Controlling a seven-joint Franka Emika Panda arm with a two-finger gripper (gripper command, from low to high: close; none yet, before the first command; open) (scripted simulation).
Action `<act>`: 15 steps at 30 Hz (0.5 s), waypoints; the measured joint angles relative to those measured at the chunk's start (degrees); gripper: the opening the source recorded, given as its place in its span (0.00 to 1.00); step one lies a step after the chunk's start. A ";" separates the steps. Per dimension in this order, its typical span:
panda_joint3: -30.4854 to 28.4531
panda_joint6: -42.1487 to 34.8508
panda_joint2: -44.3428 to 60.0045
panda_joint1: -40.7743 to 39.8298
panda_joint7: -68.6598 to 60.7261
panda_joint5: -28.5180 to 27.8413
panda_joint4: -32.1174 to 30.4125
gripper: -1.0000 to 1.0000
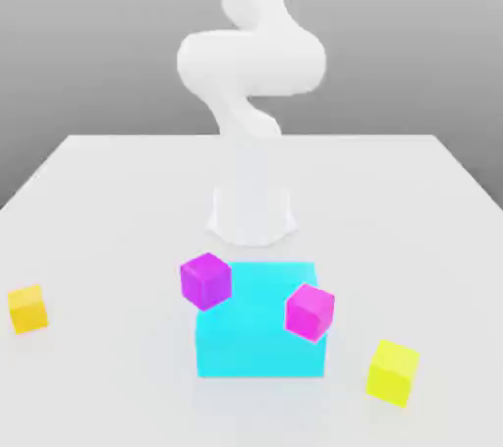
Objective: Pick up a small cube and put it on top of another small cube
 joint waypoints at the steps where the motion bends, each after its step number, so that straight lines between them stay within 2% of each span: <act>1: -1.27 1.04 2.24 -0.59 0.11 0.45 -0.65 0.50; 15: -17.32 14.44 31.41 -9.32 0.12 8.31 -9.00 0.50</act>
